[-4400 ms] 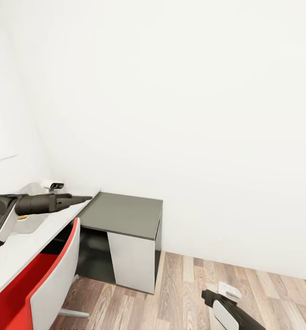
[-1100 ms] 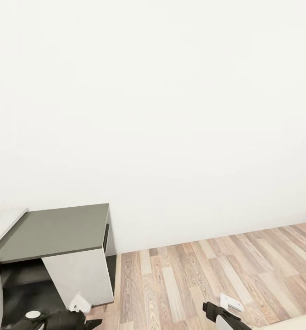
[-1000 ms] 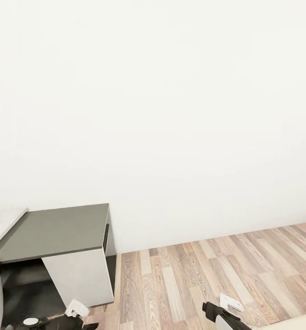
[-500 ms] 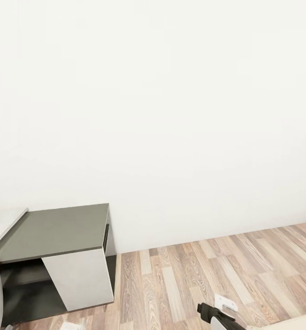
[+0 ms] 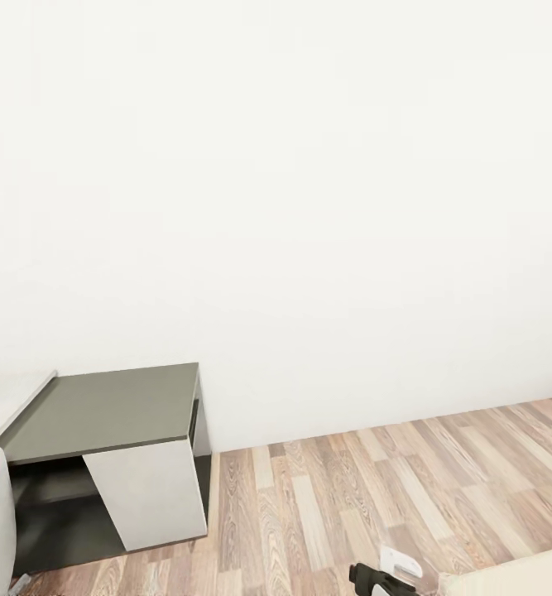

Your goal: Put all the toys in the child's room - the three board games (two on the bed and one on the table), the two jigsaw puzzles on the table, and the tennis ball on the table - inside the toy box on the table in the child's room.

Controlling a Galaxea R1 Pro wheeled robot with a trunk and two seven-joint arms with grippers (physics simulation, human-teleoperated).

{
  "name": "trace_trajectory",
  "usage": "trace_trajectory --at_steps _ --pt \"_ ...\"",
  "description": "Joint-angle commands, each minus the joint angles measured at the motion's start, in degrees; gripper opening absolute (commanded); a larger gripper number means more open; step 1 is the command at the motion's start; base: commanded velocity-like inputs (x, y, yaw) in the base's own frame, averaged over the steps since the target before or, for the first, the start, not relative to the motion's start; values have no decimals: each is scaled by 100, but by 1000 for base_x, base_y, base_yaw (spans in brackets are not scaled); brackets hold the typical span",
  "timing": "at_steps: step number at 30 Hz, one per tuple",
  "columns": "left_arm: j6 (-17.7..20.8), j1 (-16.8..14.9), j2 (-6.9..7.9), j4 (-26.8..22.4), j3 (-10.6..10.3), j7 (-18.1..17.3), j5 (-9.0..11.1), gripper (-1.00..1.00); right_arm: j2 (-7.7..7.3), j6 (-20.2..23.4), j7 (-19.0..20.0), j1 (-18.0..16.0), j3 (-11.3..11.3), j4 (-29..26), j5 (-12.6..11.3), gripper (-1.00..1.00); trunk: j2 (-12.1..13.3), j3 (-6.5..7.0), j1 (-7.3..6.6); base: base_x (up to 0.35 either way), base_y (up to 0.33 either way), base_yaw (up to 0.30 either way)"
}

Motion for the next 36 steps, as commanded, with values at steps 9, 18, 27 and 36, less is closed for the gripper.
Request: trace_trajectory --at_steps 9,18,27,36 --pt "-309 265 4 5 -22 332 -11 100 278 70 -42 -1 48 674 -8 100 -11 -74 2 -28 0 0" --pt "-319 299 -41 5 -14 354 -18 100 367 301 -41 1 82 730 -11 100 -11 -157 2 0 0 0" --pt "-330 303 -44 5 -13 355 -49 100 368 354 -41 10 86 731 -9 100 -11 -241 2 -2 0 0" --pt "-326 311 -44 6 -13 355 -54 100 368 355 -41 10 227 731 -12 100 -11 -324 2 -181 38 0"
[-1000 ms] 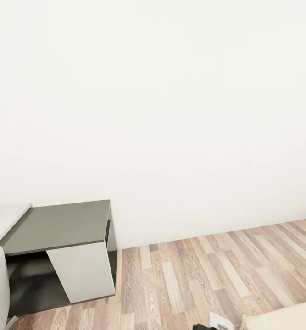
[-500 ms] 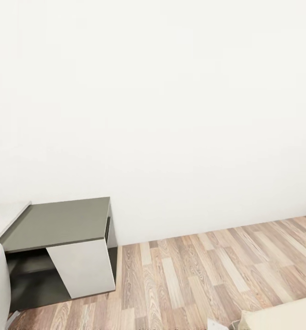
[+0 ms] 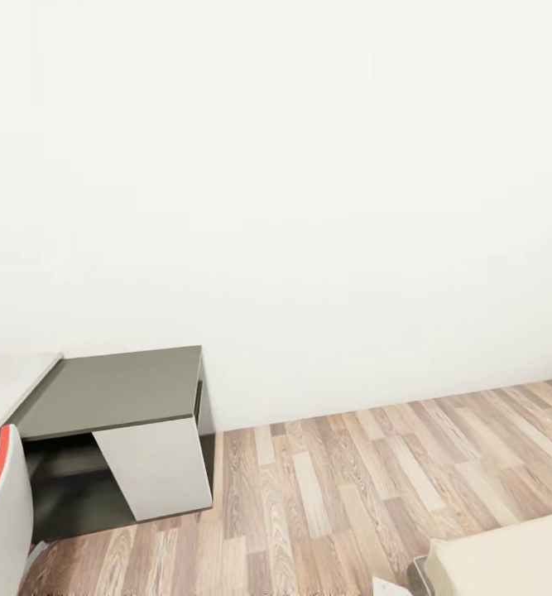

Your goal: Put all the toys in the child's room - the three board games (two on the bed and one on the table), the two jigsaw puzzles on the table, and the tennis ball on the table - inside the toy box on the table in the child's room.

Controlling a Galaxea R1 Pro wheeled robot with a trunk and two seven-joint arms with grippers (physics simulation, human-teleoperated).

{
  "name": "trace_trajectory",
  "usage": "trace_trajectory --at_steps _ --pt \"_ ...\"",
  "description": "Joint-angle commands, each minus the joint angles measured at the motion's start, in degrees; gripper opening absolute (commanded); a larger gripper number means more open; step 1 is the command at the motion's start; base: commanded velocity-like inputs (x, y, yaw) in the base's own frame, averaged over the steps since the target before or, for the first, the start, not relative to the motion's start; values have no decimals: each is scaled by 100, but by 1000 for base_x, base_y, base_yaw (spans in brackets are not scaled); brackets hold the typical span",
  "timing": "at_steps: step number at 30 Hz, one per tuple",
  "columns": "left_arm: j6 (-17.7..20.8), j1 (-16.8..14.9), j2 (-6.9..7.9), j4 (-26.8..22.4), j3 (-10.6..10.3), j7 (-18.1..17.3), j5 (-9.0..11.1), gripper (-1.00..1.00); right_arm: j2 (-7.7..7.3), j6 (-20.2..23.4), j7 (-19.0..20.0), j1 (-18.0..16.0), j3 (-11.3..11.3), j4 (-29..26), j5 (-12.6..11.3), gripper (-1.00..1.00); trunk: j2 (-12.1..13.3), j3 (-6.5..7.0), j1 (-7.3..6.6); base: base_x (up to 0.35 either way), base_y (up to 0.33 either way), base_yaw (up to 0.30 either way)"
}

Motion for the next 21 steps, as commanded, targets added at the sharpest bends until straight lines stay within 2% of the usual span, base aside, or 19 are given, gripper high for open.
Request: trace_trajectory --at_steps 1,7,17,21 --pt "-23 -5 2 6 -25 3 -32 100 -2 33 -40 -4 50 -12 -25 100 -14 -23 1 -249 108 0" --pt "-26 1 2 5 -25 3 -32 100 -2 26 -40 1 68 -12 -23 100 -14 -79 1 -186 34 0" --pt "6 19 0 8 -25 3 -10 100 5 -38 -48 34 90 -12 -3 100 -14 -151 1 -21 2 0" --pt "17 21 2 5 -25 3 1 100 2 -58 -49 31 305 -12 2 100 -14 -154 1 0 0 0"
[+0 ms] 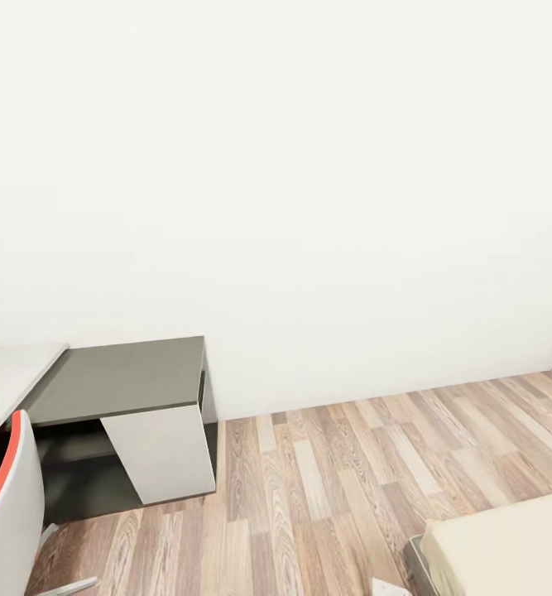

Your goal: Put all the toys in the child's room - the three board games (two on the bed and one on the table), the two jigsaw puzzles on the table, and the tennis ball on the table - inside the toy box on the table in the child's room.

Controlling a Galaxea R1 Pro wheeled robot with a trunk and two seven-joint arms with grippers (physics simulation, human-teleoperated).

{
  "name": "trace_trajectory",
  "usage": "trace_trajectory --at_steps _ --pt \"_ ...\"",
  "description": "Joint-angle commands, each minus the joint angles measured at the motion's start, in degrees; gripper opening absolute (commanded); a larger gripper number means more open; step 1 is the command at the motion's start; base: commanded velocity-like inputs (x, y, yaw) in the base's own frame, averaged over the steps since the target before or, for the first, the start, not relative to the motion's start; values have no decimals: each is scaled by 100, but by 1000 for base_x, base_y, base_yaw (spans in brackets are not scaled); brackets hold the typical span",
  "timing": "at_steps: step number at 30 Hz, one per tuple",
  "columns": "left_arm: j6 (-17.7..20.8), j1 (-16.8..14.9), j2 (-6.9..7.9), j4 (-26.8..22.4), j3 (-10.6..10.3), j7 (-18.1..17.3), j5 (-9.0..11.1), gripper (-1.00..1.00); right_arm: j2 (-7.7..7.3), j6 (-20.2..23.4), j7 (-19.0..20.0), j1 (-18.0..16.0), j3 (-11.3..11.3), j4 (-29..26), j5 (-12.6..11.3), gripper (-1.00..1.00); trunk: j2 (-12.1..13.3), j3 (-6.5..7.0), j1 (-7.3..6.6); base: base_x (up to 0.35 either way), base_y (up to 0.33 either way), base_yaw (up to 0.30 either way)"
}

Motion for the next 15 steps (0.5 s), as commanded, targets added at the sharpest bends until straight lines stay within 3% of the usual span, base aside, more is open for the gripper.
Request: trace_trajectory --at_steps 1,4,9,12,15 --pt "-19 -5 0 5 -24 4 -27 100 -2 33 -42 -4 87 -12 -23 100 -12 -13 3 0 0 0" --pt "-3 -5 -22 9 37 204 14 100 1 31 -42 -5 217 -12 -29 100 -12 -13 3 0 0 0" --pt "-57 -1 -271 12 158 1596 182 100 8 20 -47 -6 281 -12 -47 100 -12 -13 3 0 0 0" --pt "-21 27 -439 29 168 1879 197 100 5 -65 -50 54 280 -12 -60 100 -12 -13 3 0 0 0" --pt "-18 94 -460 72 166 1953 196 100 -44 -435 -51 333 263 4 -109 100 -12 -13 3 0 0 0"
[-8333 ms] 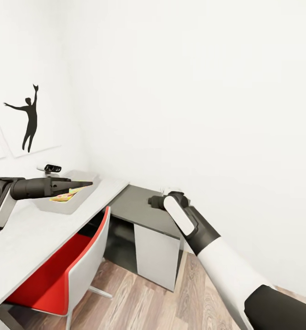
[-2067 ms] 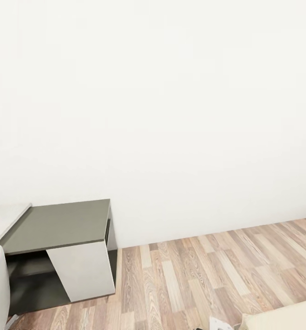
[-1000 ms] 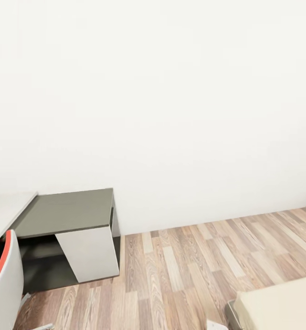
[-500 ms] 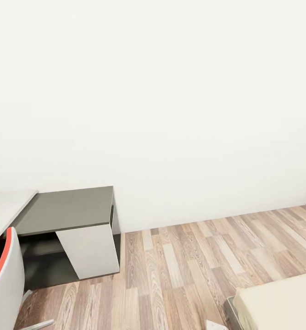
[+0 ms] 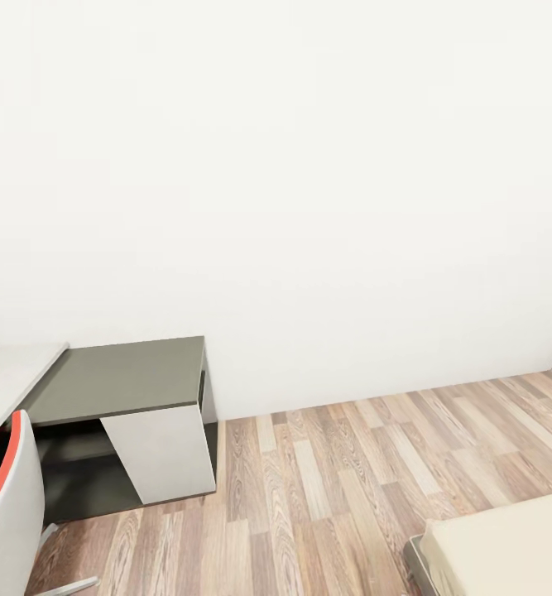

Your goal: Put all the toys in the child's room - the three board games (two on the bed and one on the table), the two jigsaw puzzles on the table, and the tennis ball on the table - inside the toy box on the table in the child's room.

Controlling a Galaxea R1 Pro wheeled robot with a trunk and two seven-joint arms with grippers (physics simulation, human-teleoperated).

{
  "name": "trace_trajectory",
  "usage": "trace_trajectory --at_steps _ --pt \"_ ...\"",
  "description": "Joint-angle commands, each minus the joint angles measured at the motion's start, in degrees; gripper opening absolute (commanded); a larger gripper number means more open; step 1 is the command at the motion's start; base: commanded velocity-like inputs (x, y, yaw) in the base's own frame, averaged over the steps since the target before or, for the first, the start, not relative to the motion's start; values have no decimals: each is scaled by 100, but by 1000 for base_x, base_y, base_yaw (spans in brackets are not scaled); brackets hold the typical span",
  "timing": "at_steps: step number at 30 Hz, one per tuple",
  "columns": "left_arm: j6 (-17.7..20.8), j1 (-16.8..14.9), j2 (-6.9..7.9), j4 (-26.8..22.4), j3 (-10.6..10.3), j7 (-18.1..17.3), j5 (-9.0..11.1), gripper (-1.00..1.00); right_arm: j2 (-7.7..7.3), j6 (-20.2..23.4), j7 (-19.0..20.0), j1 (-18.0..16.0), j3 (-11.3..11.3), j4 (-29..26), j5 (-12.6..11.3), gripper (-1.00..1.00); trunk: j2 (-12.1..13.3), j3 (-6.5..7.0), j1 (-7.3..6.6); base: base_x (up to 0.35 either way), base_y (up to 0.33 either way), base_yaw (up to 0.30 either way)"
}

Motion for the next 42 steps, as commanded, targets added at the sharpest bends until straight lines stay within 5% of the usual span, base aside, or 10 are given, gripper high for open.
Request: trace_trajectory --at_steps 1,9,18,42 --pt "-17 0 -1 11 -16 21 -10 100 -8 -72 -33 57 52 -5 -44 100 -12 -11 4 0 0 0" --pt "-13 22 -117 26 -23 13 -12 100 -46 -554 -32 806 46 180 -21 100 -12 -11 4 0 0 0" --pt "-14 25 -126 26 -21 12 -12 100 -106 -568 -32 1069 46 696 -7 100 -12 -11 4 0 0 0" --pt "-11 23 -127 26 -21 12 -12 100 -123 -568 -32 1138 46 731 -6 100 -12 -11 4 0 0 0"
